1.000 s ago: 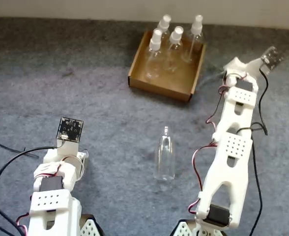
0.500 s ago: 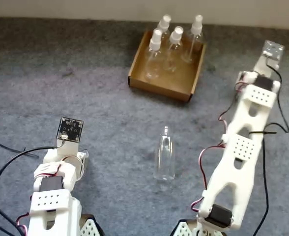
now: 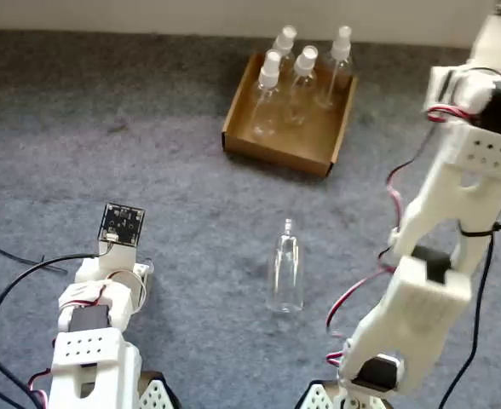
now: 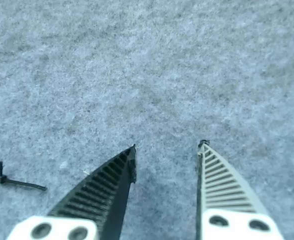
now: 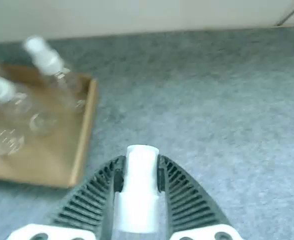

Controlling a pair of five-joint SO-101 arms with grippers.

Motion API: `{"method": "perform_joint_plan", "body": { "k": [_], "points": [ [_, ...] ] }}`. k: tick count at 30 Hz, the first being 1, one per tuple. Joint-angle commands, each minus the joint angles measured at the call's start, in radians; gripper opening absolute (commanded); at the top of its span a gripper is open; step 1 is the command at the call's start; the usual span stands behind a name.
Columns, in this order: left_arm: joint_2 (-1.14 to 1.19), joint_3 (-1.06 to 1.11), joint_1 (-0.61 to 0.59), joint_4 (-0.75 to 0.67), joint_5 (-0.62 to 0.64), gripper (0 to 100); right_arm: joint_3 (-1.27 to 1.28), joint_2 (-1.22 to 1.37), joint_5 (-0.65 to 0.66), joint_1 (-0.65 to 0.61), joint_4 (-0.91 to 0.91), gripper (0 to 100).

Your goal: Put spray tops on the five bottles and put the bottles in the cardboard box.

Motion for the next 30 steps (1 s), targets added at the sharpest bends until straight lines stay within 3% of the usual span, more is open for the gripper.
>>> {"method": "perform_joint_plan", "body": {
  "k": [1, 3, 6, 8, 11, 15, 22, 27, 30],
  "points": [
    [-0.012, -0.005, -0.008, 0.006, -0.005, 19, 0.685, -0.515, -0.003, -0.268, 0.013, 0.5],
    [-0.012, -0.005, -0.008, 0.006, -0.005, 19, 1.026, -0.716, 0.005, -0.437, -0.03, 0.5],
    [-0.012, -0.005, -0.008, 0.006, -0.005, 19, 1.448, -0.865, -0.084, -0.671, -0.163, 0.5],
    [-0.012, -0.005, -0.008, 0.006, -0.006, 19, 1.607, -0.872, -0.144, -0.802, -0.295, 0.5],
    [-0.012, -0.005, -0.008, 0.006, -0.006, 19, 1.713, -0.8, -0.196, -0.9, -0.469, 0.6],
    [-0.012, -0.005, -0.008, 0.006, -0.006, 19, 1.709, -0.633, -0.292, -0.94, -0.621, 1.9],
    [-0.012, -0.005, -0.008, 0.006, -0.006, 19, 1.537, -0.367, -0.535, -0.944, -0.671, 12.8],
    [-0.012, -0.005, -0.008, 0.006, -0.006, 19, 1.438, -0.28, -0.557, -0.944, -0.777, 13.1],
    [-0.012, -0.005, -0.008, 0.006, -0.006, 19, 1.388, -0.278, -0.534, -0.938, -0.697, 13.2]
  ]
}}
